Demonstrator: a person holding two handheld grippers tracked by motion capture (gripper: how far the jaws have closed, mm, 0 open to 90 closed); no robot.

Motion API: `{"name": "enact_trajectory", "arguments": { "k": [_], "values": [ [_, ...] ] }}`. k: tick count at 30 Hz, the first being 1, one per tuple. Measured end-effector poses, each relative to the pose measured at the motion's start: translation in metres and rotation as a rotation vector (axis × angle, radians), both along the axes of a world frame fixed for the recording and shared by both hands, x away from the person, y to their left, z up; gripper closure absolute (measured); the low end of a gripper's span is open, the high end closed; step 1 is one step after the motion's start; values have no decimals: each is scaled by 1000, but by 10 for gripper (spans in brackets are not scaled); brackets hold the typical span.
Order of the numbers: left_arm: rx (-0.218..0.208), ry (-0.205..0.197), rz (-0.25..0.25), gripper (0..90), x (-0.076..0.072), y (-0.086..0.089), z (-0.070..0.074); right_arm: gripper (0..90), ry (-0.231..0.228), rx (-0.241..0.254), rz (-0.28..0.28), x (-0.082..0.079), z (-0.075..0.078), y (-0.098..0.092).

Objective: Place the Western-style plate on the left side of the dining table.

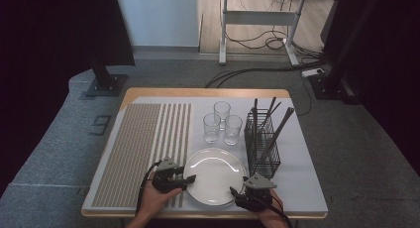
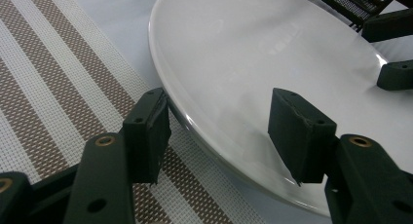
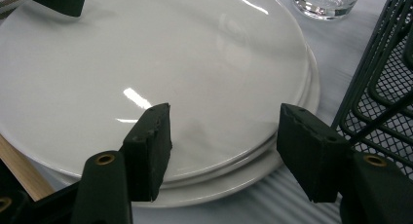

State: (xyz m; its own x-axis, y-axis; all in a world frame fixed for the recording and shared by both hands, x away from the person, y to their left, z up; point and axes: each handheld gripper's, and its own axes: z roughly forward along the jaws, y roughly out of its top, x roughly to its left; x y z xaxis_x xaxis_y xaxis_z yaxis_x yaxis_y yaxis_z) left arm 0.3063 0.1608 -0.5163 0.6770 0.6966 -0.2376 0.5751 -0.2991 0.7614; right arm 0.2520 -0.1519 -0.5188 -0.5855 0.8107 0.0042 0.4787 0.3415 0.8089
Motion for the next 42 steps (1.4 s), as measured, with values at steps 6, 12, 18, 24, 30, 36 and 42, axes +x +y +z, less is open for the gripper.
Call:
{"name": "enact_trajectory", "arguments": {
  "k": [6, 12, 18, 24, 30, 36, 42],
  "values": [
    [-4, 8, 7, 469, 1, 3, 1, 378, -3, 0, 2, 0, 0, 0],
    [-13, 23, 15, 469, 3, 5, 1, 379, -11, 0, 12, 1, -1, 1],
    [-19, 32, 38, 523, 5, 10, 1, 391, -11, 6, 21, 4, 1, 4],
    [-44, 29, 49, 588, 4, 13, 2, 393, -5, 9, 26, 3, 1, 5],
    [-70, 44, 44, 605, 5, 16, 2, 391, -11, 9, 32, 3, 0, 5],
    [-80, 51, 50, 595, 4, 15, 1, 390, -14, 2, 36, 2, 0, 6],
    [-91, 62, 60, 610, 5, 15, -1, 390, -12, 0, 39, 1, 1, 6]
  ]
}}
